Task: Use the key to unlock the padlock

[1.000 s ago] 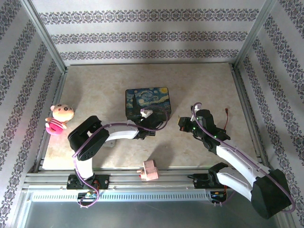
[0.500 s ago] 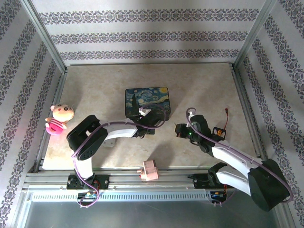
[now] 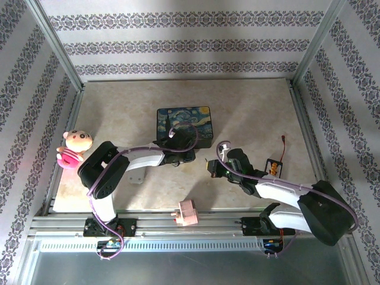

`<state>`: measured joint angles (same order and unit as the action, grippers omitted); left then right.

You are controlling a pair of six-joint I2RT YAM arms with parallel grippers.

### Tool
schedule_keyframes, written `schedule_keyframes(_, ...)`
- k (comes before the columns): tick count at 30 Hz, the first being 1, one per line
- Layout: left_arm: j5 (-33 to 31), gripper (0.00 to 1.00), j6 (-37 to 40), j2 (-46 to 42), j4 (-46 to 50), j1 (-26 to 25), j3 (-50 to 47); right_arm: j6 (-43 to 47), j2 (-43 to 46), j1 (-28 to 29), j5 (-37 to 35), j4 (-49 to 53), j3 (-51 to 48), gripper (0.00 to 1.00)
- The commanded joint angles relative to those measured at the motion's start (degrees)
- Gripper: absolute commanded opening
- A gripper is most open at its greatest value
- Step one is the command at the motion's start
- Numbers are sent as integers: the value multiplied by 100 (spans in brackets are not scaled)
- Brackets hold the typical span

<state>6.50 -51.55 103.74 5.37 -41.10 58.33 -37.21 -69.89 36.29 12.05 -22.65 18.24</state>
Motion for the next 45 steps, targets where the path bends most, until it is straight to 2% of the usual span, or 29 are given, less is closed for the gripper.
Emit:
schedule_keyframes(1, 468, 28, -216, -247, -544, 136, 90, 266, -192, 74, -37, -763, -169, 0)
schedule_keyframes(8, 1015, 27, -536, -164, -1015, 247, -23, 474, -614, 190, -8, -1593, -408, 0)
schedule_keyframes(13, 1203, 27, -841, -132, -1213, 296, -74, 696, -966, 422, -253, -2330, -553, 0)
schedule_keyframes(33, 1028, 27, -955, -154, -967, 304, -62, 292, -3148, 549, -279, -5034, -402, 0)
schedule_keyframes(45, 1028, 28, -1045, -83, -985, 304, -49, 266, -3650, 654, -659, -5670, -469, 0)
